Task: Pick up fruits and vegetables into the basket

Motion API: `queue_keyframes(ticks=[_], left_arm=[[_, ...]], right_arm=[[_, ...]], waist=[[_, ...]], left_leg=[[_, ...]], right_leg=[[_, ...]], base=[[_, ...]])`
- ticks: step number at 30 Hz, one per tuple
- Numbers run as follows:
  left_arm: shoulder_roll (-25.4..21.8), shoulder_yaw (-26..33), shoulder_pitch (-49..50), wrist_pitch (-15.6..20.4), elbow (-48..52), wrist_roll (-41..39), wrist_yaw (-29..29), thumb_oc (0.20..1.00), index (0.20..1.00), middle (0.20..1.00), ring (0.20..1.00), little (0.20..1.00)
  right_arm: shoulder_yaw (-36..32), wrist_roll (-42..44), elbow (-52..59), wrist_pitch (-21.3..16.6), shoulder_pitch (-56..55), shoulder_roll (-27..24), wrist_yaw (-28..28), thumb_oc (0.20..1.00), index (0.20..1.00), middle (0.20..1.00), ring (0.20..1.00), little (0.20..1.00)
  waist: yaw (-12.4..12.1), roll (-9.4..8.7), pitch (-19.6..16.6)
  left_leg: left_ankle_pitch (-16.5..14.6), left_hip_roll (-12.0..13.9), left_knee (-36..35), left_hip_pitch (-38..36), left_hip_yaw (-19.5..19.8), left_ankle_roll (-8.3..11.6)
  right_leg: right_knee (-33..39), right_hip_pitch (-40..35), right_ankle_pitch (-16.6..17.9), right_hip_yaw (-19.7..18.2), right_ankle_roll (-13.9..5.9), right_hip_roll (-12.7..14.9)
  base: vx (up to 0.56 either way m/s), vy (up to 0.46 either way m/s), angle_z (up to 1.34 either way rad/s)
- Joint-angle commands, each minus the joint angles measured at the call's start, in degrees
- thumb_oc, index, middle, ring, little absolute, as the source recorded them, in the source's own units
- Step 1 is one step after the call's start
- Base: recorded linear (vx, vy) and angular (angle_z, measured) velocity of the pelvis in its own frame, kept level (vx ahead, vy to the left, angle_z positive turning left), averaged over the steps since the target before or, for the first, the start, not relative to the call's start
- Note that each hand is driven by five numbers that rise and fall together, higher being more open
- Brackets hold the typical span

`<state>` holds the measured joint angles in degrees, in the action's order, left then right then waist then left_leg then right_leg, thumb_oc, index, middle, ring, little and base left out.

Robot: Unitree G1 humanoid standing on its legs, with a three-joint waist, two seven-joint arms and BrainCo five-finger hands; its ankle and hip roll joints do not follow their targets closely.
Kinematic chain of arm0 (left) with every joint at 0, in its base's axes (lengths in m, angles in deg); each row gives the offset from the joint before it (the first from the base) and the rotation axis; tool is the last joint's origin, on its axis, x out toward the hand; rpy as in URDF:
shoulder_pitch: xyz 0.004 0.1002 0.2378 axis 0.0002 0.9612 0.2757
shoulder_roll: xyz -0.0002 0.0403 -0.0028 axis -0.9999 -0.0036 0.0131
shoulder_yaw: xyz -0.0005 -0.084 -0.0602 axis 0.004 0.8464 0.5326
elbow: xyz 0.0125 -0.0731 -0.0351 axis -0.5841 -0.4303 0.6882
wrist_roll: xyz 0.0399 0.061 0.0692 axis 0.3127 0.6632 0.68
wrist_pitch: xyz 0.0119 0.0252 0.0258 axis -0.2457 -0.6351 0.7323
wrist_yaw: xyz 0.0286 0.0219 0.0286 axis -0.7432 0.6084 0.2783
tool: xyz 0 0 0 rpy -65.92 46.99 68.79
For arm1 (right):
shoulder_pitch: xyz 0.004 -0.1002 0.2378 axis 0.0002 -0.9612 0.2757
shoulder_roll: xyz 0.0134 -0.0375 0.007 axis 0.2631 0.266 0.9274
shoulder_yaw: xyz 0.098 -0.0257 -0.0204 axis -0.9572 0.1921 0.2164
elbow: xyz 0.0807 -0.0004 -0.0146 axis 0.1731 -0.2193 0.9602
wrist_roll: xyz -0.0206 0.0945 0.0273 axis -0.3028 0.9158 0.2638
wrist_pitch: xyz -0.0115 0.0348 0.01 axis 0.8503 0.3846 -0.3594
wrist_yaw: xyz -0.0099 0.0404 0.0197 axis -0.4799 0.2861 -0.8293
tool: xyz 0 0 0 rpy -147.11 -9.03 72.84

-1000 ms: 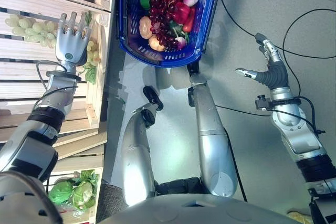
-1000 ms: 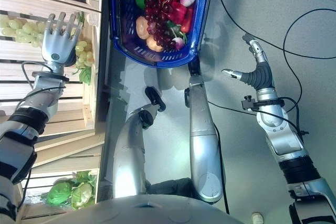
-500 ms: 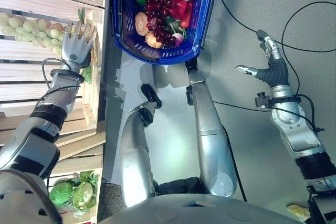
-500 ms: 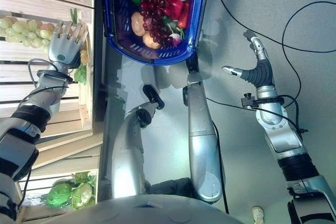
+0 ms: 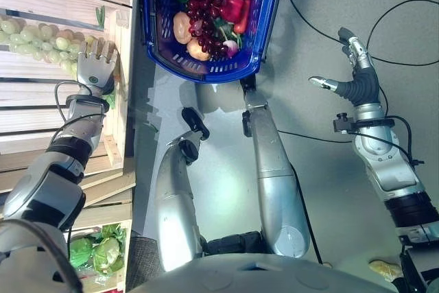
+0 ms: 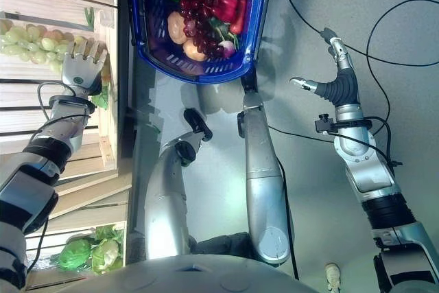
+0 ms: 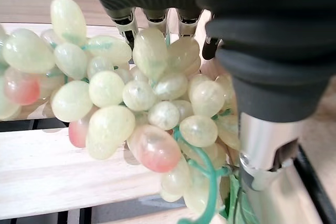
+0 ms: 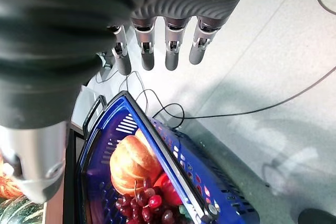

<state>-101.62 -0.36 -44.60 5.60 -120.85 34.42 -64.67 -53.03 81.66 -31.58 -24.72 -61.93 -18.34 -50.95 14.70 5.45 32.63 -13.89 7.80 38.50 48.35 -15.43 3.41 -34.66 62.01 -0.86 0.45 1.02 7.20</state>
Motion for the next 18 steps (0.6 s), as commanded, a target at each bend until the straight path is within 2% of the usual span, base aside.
queue_keyframes(ticks=[1,6,12,18], left_arm=[[-0.7,0.1,4.2,-5.4,-6.6,-1.6,-0.5,1.0,1.0,1.0,1.0,1.0],[-0.2,0.1,3.0,-12.1,-8.4,-0.7,3.0,1.0,1.0,1.0,1.0,1.0],[0.1,0.3,1.5,-18.0,-9.1,0.3,5.6,1.0,1.0,1.0,1.0,1.0],[1.2,0.0,1.2,-20.8,-9.8,1.2,3.9,1.0,1.0,1.0,1.0,1.0]], right_arm=[[1.7,1.4,1.6,-1.7,-0.5,-0.4,-1.8,1.0,1.0,1.0,1.0,1.0],[2.7,1.8,0.5,-2.2,0.7,-0.3,-3.3,1.0,1.0,1.0,1.0,1.0],[3.3,2.3,-0.7,-2.8,1.5,0.2,-5.0,1.0,1.0,1.0,1.0,1.0],[4.1,2.0,-1.7,-3.7,2.2,0.9,-6.1,1.0,1.0,1.0,1.0,1.0]], waist=[[1.0,-0.68,-2.8],[0.9,-1.33,-2.8],[0.6,-2.05,-2.8],[0.3,-2.57,-2.8]], left_leg=[[2.9,0.0,-2.5,5.3,-1.4,-0.5],[2.6,0.1,-1.8,6.6,-1.0,-0.71],[2.1,0.0,-0.9,8.5,-0.2,-1.01],[2.1,-0.2,-0.6,9.5,0.4,-1.21]], right_leg=[[-2.2,0.1,-6.8,0.4,-5.93,0.1],[-2.5,1.1,-6.7,0.6,-5.74,-0.1],[-2.9,2.2,-6.7,0.8,-5.49,-0.4],[-3.0,2.7,-6.5,1.0,-5.34,-0.6]], base=[[0.0,0.0,0.0],[0.0,0.0,0.0],[-0.01,-0.013,0.02],[0.0,-0.004,0.01]])
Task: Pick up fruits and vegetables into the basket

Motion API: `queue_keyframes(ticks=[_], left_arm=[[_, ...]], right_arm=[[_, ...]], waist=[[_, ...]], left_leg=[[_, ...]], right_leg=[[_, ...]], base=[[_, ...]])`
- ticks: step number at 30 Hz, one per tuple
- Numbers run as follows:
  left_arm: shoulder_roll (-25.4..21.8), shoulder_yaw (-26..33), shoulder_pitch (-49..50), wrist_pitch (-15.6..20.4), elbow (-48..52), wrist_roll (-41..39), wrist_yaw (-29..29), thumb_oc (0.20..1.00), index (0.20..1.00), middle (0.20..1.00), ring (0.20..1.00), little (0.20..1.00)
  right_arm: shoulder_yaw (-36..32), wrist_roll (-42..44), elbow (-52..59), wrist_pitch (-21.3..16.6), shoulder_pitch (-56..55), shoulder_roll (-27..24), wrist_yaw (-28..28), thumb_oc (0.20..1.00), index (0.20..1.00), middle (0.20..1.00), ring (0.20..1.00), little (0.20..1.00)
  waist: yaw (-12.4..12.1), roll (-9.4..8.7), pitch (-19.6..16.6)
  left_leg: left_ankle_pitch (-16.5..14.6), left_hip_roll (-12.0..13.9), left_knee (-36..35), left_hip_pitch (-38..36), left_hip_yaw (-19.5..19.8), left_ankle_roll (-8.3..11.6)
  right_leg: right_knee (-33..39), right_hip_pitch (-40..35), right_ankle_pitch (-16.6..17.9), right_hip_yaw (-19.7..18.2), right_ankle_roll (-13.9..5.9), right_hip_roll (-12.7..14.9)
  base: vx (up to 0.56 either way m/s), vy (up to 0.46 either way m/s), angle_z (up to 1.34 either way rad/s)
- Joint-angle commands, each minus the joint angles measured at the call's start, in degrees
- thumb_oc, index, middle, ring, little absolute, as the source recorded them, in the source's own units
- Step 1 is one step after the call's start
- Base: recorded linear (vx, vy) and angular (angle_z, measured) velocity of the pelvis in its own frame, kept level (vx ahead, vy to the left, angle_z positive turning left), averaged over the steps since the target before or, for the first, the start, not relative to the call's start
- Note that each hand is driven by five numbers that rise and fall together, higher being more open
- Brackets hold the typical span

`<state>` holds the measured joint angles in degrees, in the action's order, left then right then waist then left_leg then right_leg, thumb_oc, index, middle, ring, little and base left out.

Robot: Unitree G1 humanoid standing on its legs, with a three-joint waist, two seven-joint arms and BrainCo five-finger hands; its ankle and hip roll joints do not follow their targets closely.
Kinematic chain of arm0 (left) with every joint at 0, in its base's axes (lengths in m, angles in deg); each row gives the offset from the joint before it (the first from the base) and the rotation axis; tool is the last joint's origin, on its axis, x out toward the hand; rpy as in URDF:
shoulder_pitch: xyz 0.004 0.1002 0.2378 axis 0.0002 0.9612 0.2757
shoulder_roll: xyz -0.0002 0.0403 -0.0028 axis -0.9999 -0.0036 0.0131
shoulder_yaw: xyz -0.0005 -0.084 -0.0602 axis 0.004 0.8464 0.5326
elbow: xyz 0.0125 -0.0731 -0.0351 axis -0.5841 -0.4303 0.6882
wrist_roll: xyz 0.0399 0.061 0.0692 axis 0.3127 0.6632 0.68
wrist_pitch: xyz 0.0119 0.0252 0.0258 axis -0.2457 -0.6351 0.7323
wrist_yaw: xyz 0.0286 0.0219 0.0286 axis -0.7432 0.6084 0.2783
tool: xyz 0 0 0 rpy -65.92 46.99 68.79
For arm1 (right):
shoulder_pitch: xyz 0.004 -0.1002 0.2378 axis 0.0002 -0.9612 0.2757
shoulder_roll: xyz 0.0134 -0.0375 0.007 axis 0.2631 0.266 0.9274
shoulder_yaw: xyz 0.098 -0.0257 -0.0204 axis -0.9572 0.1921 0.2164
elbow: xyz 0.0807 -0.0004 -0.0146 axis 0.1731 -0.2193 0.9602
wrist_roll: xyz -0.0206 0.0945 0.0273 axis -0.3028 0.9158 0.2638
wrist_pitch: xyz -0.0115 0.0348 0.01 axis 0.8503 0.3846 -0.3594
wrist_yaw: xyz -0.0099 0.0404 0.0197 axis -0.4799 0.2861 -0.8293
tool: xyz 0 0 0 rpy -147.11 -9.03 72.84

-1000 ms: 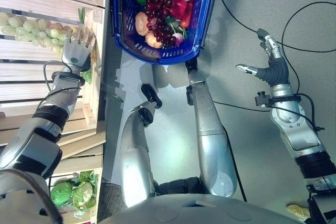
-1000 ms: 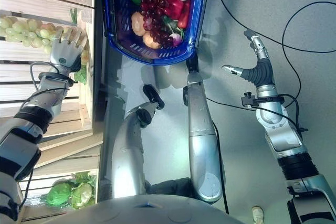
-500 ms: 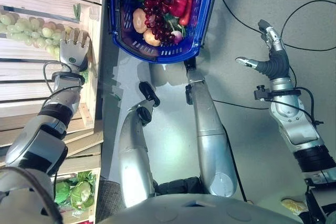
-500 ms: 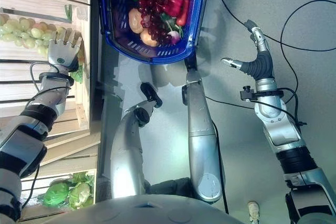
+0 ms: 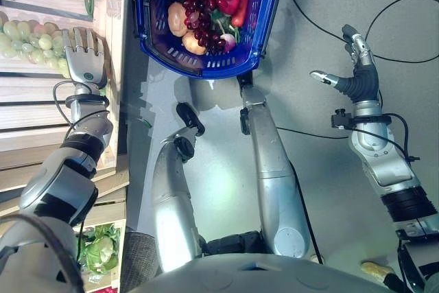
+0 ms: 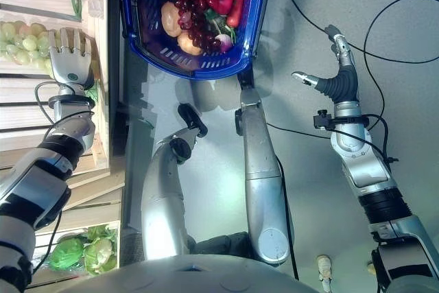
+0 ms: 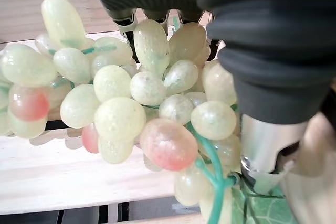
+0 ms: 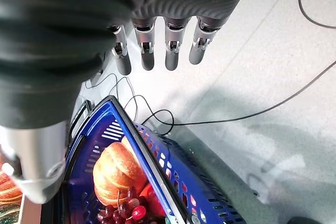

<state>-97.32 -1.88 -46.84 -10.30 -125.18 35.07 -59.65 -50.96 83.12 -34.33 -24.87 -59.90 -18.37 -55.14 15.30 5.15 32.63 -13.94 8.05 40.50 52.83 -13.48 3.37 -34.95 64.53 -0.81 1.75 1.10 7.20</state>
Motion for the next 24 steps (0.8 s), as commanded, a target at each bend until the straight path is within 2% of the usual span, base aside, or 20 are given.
queue_keyframes(ticks=[1,7,9,14,17,19,23,24], left_arm=[[-3.0,1.5,3.6,-5.1,-5.5,0.6,-1.2,1.0,1.0,1.0,1.0,1.0],[-2.5,1.4,3.8,-5.1,-6.4,-0.7,-1.0,1.0,1.0,1.0,1.0,1.0],[-2.3,1.5,4.0,-3.9,-6.6,-2.8,-0.6,0.2,0.2,0.2,0.2,0.2],[-2.0,1.8,4.6,-0.2,-6.2,-6.9,1.5,0.2,0.2,0.2,0.2,0.2],[-1.7,2.8,5.3,6.5,-4.7,-16.0,6.8,0.2,0.2,0.2,0.2,0.2],[-1.7,5.2,6.0,12.3,-2.3,-24.9,8.7,0.2,0.2,0.2,0.2,0.2],[-1.7,10.0,7.5,19.3,0.4,-36.4,7.7,0.2,0.2,0.2,0.2,0.2],[-1.3,12.8,8.6,22.6,1.3,-39.4,6.3,0.2,0.2,0.2,0.2,0.2]], right_arm=[[2.1,0.5,0.9,-3.8,0.2,1.0,-2.0,1.0,1.0,1.0,1.0,1.0],[2.2,0.2,0.8,-4.0,0.4,1.1,-2.3,1.0,1.0,1.0,1.0,1.0],[2.1,0.1,0.7,-4.4,0.2,1.1,-2.3,1.0,1.0,1.0,1.0,1.0],[2.0,-0.1,0.8,-5.1,-0.3,0.9,-2.1,1.0,1.0,1.0,1.0,1.0],[1.9,-1.4,1.0,-5.2,-0.8,1.0,-1.9,1.0,1.0,1.0,1.0,1.0],[1.4,-1.9,1.9,-5.1,-1.6,1.0,-1.6,1.0,1.0,1.0,1.0,1.0],[0.6,-2.5,3.0,-4.8,-3.0,1.2,-1.2,1.0,1.0,1.0,1.0,1.0],[-0.1,-2.7,3.6,-4.5,-3.7,1.2,-0.9,1.0,1.0,1.0,1.0,1.0]], waist=[[-0.4,-2.31,-2.8],[-0.5,-2.28,-2.8],[-0.5,-2.28,-2.8],[-0.6,-2.24,-2.8],[-0.9,-2.2,-2.8],[-1.2,-2.2,-2.8],[-1.6,-2.1,-2.8],[-1.9,-1.99,-2.8]], left_leg=[[2.1,-0.5,-2.6,5.2,-1.4,-1.17],[2.1,-0.6,-2.5,5.4,-1.3,-1.21],[2.0,-0.7,-2.5,5.3,-1.2,-1.22],[2.1,-0.8,-2.8,4.6,-1.1,-1.23],[2.1,-0.9,-3.2,3.4,-1.1,-1.31],[2.3,-1.0,-3.8,2.2,-1.1,-1.36],[2.6,-1.1,-4.3,0.4,-1.2,-1.43],[2.7,-1.2,-4.5,-0.4,-1.2,-1.52]], right_leg=[[-2.8,0.3,-6.6,-0.2,-5.42,-0.6],[-3.1,0.5,-6.7,-0.1,-5.4,-0.5],[-3.1,0.3,-6.8,-0.1,-5.39,-0.5],[-3.0,-0.2,-6.7,0.0,-5.44,-0.3],[-2.7,-1.4,-6.9,0.1,-5.56,0.0],[-2.3,-2.7,-6.8,0.4,-5.69,0.2],[-2.0,-4.4,-6.9,0.7,-5.9,0.5],[-2.0,-5.1,-7.0,0.8,-5.91,0.7]], base=[[0.0,0.0,0.0],[0.0,0.0,0.0],[0.0,0.0,0.0],[0.0,0.0,0.0],[0.0,0.0,0.0],[0.0,0.0,0.0],[0.01,0.037,0.03],[0.01,0.036,0.01]])
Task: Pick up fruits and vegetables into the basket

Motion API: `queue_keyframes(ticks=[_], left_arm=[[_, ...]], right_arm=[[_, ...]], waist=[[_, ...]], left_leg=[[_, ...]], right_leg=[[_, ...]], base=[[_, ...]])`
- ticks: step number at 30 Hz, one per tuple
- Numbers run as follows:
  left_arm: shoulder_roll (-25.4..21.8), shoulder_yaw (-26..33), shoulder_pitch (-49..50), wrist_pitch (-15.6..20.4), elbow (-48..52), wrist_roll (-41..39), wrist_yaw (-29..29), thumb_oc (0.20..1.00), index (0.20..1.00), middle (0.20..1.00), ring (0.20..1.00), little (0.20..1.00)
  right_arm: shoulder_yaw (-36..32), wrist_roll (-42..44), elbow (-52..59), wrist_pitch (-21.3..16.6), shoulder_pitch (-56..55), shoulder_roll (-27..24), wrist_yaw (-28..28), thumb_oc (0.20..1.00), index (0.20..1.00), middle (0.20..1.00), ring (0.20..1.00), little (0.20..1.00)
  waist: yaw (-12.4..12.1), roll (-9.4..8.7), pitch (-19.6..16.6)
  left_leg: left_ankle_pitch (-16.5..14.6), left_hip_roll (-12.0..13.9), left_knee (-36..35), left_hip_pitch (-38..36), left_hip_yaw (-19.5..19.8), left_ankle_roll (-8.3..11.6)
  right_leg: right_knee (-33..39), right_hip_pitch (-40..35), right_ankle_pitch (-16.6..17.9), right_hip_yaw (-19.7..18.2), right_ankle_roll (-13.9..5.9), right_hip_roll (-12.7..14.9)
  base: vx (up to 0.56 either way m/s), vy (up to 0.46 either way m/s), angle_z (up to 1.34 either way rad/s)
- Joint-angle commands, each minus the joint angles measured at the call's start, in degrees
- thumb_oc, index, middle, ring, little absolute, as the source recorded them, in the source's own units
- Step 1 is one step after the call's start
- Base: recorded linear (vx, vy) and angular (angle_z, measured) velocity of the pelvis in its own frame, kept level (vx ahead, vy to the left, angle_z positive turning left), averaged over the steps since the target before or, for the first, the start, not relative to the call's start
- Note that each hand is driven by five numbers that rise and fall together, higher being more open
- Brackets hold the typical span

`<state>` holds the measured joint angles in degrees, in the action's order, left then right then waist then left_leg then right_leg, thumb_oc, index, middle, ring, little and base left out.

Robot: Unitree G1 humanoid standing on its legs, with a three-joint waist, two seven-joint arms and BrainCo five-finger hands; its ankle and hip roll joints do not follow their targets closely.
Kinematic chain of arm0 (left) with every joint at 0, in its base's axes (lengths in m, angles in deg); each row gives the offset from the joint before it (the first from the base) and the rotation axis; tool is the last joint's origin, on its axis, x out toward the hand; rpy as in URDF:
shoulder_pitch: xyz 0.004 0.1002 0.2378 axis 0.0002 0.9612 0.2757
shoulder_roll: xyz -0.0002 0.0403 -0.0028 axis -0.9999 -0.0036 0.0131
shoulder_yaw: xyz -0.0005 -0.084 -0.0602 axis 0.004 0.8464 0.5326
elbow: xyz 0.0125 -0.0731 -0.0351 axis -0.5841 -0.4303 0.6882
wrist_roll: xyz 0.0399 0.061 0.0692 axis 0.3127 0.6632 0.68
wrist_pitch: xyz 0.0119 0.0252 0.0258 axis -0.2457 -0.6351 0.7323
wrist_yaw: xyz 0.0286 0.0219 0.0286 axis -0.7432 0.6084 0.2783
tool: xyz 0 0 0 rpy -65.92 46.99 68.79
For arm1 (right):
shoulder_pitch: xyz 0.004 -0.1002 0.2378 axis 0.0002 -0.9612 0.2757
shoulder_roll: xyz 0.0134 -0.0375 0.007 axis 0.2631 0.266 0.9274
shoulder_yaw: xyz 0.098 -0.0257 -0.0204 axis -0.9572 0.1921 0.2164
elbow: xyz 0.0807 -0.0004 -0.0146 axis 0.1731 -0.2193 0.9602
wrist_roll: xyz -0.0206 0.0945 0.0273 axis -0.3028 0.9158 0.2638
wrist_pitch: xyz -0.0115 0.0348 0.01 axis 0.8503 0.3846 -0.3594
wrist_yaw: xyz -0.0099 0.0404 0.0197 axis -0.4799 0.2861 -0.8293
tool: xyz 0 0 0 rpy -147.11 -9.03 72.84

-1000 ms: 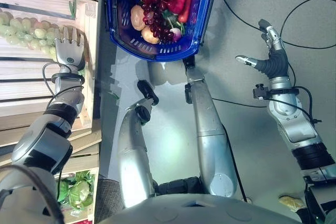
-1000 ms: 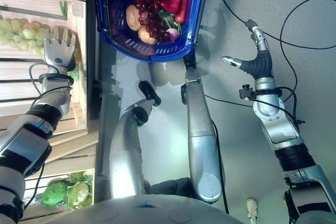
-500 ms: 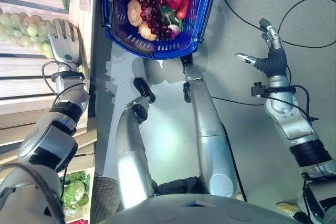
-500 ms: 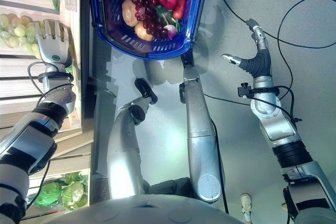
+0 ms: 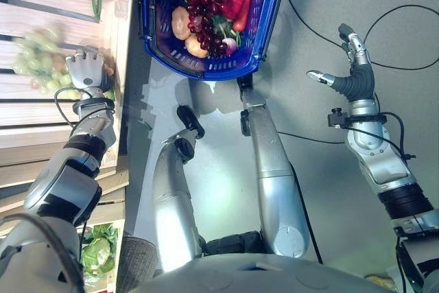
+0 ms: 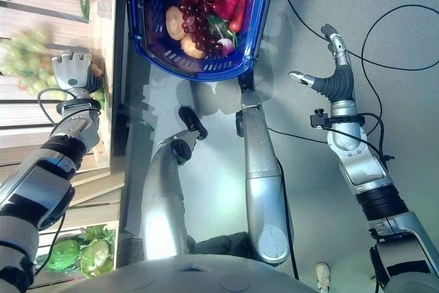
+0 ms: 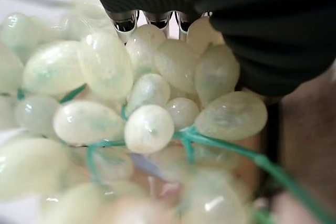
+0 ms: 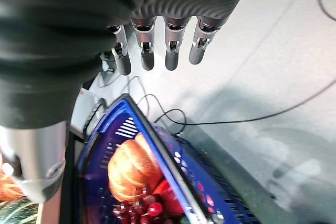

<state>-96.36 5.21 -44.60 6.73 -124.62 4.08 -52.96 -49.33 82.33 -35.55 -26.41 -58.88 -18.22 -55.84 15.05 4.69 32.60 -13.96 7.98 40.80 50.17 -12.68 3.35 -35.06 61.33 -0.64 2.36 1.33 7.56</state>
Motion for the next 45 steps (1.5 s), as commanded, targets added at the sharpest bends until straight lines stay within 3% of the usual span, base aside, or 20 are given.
queue_keyframes(ticks=[1,2,6,10,14,19,23,31,35,41,42,43,45], left_arm=[[-2.0,7.4,7.0,7.1,1.3,-10.4,-1.1,0.2,0.2,0.2,0.2,0.2],[-1.7,10.1,7.9,9.5,1.8,-16.7,-3.3,0.2,0.2,0.2,0.2,0.2],[0.9,17.3,11.5,13.7,2.9,-32.6,-8.7,0.2,0.2,0.2,0.2,0.2],[4.0,23.0,15.3,20.9,7.2,-43.6,-13.5,0.2,0.2,0.2,0.2,0.2],[6.4,26.1,19.9,26.6,15.0,-49.8,-16.4,0.2,0.2,0.2,0.2,0.2],[7.9,28.0,24.1,32.0,22.6,-50.2,-18.2,0.2,0.2,0.2,0.2,0.2],[7.1,28.9,26.1,32.4,31.9,-49.4,-19.2,0.2,0.2,0.2,0.2,0.2],[6.2,30.3,26.8,31.9,45.7,-52.1,-23.2,0.2,0.2,0.2,0.2,0.2],[6.5,30.3,26.2,29.6,52.0,-56.3,-28.5,0.2,0.2,0.2,0.2,0.2],[7.8,29.5,25.5,24.5,58.5,-64.5,-38.1,0.2,0.2,0.2,0.2,0.2],[8.2,29.4,25.2,22.4,60.2,-67.9,-40.8,0.2,0.2,0.2,0.2,0.2],[8.9,28.7,24.9,20.8,61.2,-70.4,-42.6,0.2,0.2,0.2,0.2,0.2],[10.4,27.6,24.3,17.3,63.0,-74.7,-46.0,0.2,0.2,0.2,0.2,0.2]], right_arm=[[-2.1,-2.0,5.2,-2.6,-5.0,1.2,0.0,1.0,1.0,1.0,1.0,1.0],[-2.5,-2.2,5.3,-2.7,-5.4,1.4,0.2,1.0,1.0,1.0,1.0,1.0],[-3.7,-2.8,6.4,-1.6,-7.0,2.5,1.6,1.0,1.0,1.0,1.0,1.0],[-4.2,-4.3,7.0,0.8,-8.7,4.2,3.1,1.0,1.0,1.0,1.0,1.0],[-4.5,-7.9,7.4,5.1,-9.7,4.8,5.4,1.0,1.0,1.0,1.0,1.0],[-3.3,-12.8,7.5,9.0,-9.9,5.3,8.4,1.0,1.0,1.0,1.0,1.0],[-2.1,-15.6,7.5,13.1,-8.3,4.8,11.1,1.0,1.0,1.0,1.0,1.0],[1.1,-23.3,7.6,17.2,-4.0,4.6,14.5,1.0,1.0,1.0,1.0,1.0],[3.8,-27.6,7.9,19.0,0.3,4.7,16.2,1.0,1.0,1.0,1.0,1.0],[7.7,-35.3,8.6,17.5,5.4,4.8,18.1,1.0,1.0,1.0,1.0,1.0],[8.8,-35.2,8.7,17.3,7.1,4.8,17.7,1.0,1.0,1.0,1.0,1.0],[9.7,-36.3,8.6,16.9,8.3,5.2,16.7,1.0,1.0,1.0,1.0,1.0],[11.6,-38.0,8.1,15.5,11.2,6.3,15.2,1.0,1.0,1.0,1.0,1.0]], waist=[[-1.8,-1.46,-2.8],[-2.0,-1.43,-2.8],[-2.4,-1.52,-2.8],[-3.2,-1.68,-2.8],[-4.4,-1.37,-2.8],[-5.9,-1.52,-2.8],[-7.4,-1.73,-2.8],[-9.4,-1.6,-2.8],[-10.5,-1.51,-2.8],[-11.7,-1.24,-2.8],[-12.0,-1.2,-2.8],[-12.4,-1.06,-2.8],[-12.7,-0.93,-2.8]], left_leg=[[2.7,-1.2,-4.9,1.6,-2.0,-1.52],[2.7,-1.2,-5.1,0.6,-2.2,-1.64],[2.7,-1.4,-5.2,-2.1,-1.9,-1.92],[3.0,-1.9,-6.1,-5.3,-1.5,-2.2],[3.4,-2.6,-7.6,-8.9,-1.1,-2.47],[3.6,-3.5,-8.9,-12.0,-0.7,-2.68],[3.5,-4.0,-9.7,-14.7,0.0,-2.94],[3.7,-4.7,-11.2,-18.6,1.0,-3.12],[3.5,-5.1,-11.5,-20.7,1.5,-3.21],[3.3,-5.5,-11.8,-22.9,2.4,-3.35],[4.9,-5.4,-12.3,-22.7,2.1,-3.84],[3.6,-5.6,-12.1,-23.9,2.8,-3.45],[5.1,-5.8,-13.0,-24.3,2.5,-3.98]], right_leg=[[-1.8,-2.6,-7.3,0.3,-6.21,0.4],[-1.7,-3.4,-7.4,0.5,-6.18,0.6],[-1.7,-6.3,-7.8,0.9,-6.15,0.8],[-1.4,-9.7,-8.3,1.5,-6.1,0.8],[-0.4,-13.6,-8.4,2.1,-6.1,0.9],[0.8,-17.8,-8.5,3.2,-6.04,1.1],[1.3,-21.1,-8.9,3.8,-5.9,1.2],[2.3,-25.7,-9.4,4.2,-5.84,1.6],[2.7,-28.3,-9.8,4.6,-5.67,1.9],[3.0,-30.9,-10.0,5.0,-5.66,2.7],[3.8,-30.9,-8.4,5.7,-5.18,3.1],[3.5,-32.1,-9.7,5.3,-5.7,3.2],[4.6,-32.7,-8.0,6.1,-5.31,3.7]], base=[[0.0,0.043,0.01],[0.0,0.0,0.0],[0.0,0.0,0.0],[0.0,-0.02,0.04],[0.0,-0.018,0.13],[0.0,-0.041,0.06],[0.01,-0.054,0.06],[0.02,-0.041,0.07],[0.02,-0.052,0.07],[0.01,-0.031,0.05],[0.02,-0.043,0.07],[-0.05,-0.048,0.1],[-0.02,-0.027,0.13]])
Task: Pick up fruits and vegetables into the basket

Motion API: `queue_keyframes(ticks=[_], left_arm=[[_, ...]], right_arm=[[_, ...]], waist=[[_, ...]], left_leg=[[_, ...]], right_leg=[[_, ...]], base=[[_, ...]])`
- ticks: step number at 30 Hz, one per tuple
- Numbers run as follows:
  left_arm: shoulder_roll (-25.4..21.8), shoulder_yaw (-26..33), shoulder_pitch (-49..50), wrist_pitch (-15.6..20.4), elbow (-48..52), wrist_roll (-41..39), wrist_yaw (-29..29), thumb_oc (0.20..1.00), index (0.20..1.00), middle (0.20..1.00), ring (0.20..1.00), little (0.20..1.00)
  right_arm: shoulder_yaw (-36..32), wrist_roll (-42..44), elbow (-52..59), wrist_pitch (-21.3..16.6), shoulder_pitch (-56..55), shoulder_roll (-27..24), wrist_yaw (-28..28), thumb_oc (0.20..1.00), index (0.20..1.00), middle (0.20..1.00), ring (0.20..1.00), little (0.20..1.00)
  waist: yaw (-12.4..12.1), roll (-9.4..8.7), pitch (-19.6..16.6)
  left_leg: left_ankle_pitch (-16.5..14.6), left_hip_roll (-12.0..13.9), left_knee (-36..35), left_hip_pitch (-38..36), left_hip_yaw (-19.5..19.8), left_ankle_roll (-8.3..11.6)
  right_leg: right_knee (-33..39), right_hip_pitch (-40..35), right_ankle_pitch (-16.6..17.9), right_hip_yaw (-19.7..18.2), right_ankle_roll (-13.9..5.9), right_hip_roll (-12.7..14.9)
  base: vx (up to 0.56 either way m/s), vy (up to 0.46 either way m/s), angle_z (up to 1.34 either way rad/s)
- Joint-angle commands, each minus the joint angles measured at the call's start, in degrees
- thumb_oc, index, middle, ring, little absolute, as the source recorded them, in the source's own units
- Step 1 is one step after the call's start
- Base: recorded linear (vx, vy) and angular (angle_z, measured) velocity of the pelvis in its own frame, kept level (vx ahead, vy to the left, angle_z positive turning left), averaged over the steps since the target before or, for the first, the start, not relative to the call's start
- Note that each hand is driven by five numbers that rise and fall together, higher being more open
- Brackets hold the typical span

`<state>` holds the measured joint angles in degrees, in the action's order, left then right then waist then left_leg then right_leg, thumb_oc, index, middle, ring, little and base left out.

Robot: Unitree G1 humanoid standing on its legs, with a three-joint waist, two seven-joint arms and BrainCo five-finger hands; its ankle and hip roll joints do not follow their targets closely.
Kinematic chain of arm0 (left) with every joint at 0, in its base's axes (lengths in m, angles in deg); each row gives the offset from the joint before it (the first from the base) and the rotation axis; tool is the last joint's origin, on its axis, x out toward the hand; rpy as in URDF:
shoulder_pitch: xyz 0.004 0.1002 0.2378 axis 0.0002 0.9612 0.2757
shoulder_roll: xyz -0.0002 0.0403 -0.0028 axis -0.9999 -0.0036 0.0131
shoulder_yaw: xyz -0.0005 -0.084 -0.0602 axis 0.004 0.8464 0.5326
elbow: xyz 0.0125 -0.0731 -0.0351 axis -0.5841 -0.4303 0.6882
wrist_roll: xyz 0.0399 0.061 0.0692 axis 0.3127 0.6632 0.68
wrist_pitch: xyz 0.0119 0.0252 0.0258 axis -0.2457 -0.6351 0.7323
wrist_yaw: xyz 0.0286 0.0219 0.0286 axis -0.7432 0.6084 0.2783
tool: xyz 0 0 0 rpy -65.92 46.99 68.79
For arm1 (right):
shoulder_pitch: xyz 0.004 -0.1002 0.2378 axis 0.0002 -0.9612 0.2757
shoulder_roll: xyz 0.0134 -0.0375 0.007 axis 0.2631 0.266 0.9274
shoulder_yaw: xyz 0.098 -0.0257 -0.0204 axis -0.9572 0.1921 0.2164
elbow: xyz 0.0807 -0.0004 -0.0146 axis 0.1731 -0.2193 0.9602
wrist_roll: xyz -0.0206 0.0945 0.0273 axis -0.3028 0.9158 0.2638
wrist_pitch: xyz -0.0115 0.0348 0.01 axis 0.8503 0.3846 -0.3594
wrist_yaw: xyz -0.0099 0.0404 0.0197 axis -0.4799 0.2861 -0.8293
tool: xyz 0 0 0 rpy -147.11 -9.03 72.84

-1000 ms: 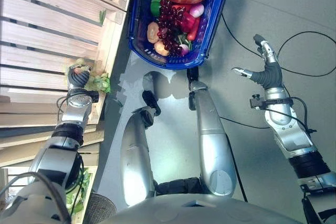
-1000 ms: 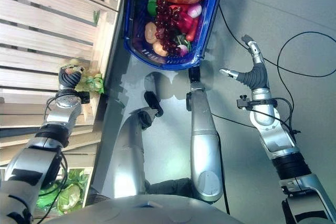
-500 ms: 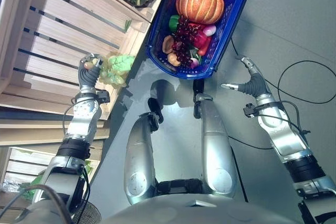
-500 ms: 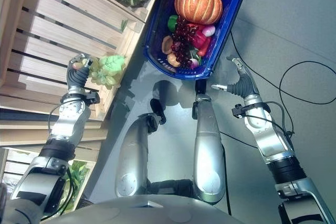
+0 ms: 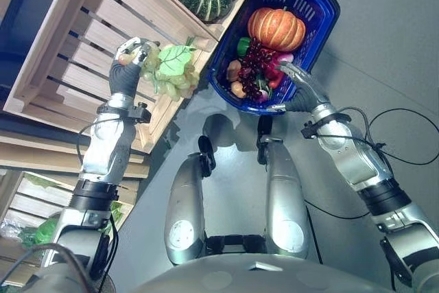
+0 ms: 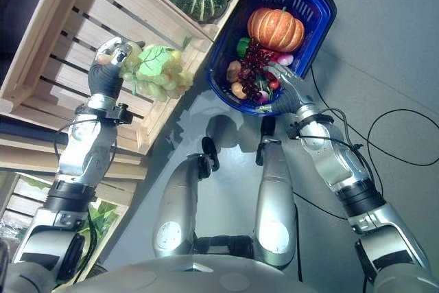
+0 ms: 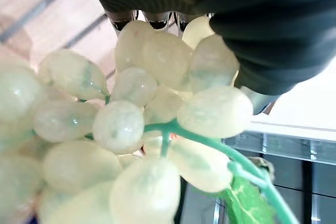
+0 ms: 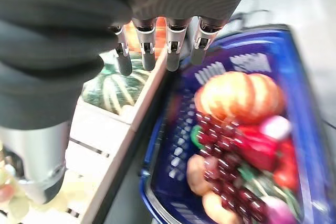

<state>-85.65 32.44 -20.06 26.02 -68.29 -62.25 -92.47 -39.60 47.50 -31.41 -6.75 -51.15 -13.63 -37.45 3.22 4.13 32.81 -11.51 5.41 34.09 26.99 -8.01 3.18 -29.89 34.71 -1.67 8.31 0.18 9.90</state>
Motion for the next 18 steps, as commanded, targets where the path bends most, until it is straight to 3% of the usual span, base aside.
queue_keyframes(ticks=[1,2,8,15,18], left_arm=[[-0.1,0.3,-0.3,-2.2,6.8,-8.6,-6.5,0.2,0.2,0.2,0.2,0.2],[1.5,-1.7,-1.2,-6.1,8.9,-12.8,-8.5,0.2,0.2,0.2,0.2,0.2],[4.5,-7.1,-3.3,-12.1,12.1,-19.0,-10.8,0.2,0.2,0.2,0.2,0.2],[6.4,-11.7,-5.1,-13.0,12.6,-22.2,-10.3,0.2,0.2,0.2,0.2,0.2],[7.6,-14.0,-5.7,-12.2,12.8,-23.5,-10.4,0.2,0.2,0.2,0.2,0.2]], right_arm=[[2.1,-3.2,3.9,-4.2,3.7,1.8,-3.3,1.0,1.0,1.0,1.0,1.0],[4.0,-3.6,4.0,-4.9,6.2,3.0,-4.4,1.0,1.0,1.0,1.0,1.0],[9.0,-2.1,4.0,-4.8,12.7,5.8,-4.4,1.0,1.0,1.0,1.0,1.0],[13.2,1.2,3.6,-2.1,17.4,7.9,-3.7,1.0,1.0,1.0,1.0,1.0],[15.1,5.2,2.8,-1.6,18.9,9.5,-0.8,1.0,1.0,1.0,1.0,1.0]], waist=[[-0.9,-0.36,-3.0],[-1.3,-0.26,-3.0],[-2.3,-0.28,-3.0],[-2.9,-0.73,-3.0],[-3.1,-0.96,-3.0]], left_leg=[[2.7,-3.2,-6.3,-1.2,-2.2,-3.81],[2.5,-3.4,-6.4,-1.9,-1.9,-3.92],[2.1,-3.9,-6.6,-3.3,-1.2,-4.1],[1.6,-3.8,-5.8,-3.5,-0.8,-4.22],[1.5,-3.8,-5.7,-3.4,-0.6,-4.17]], right_leg=[[-0.5,-6.2,-7.0,0.2,-4.18,1.4],[-0.3,-7.0,-6.9,0.3,-4.3,1.8],[0.6,-8.9,-6.5,1.1,-4.47,2.7],[0.9,-9.6,-6.2,1.6,-4.51,3.3],[1.2,-9.8,-6.0,1.9,-4.55,3.6]], base=[[0.02,-0.032,0.15],[0.02,-0.034,0.1],[0.02,-0.043,0.06],[0.01,-0.044,0.09],[-0.01,-0.044,0.02]])
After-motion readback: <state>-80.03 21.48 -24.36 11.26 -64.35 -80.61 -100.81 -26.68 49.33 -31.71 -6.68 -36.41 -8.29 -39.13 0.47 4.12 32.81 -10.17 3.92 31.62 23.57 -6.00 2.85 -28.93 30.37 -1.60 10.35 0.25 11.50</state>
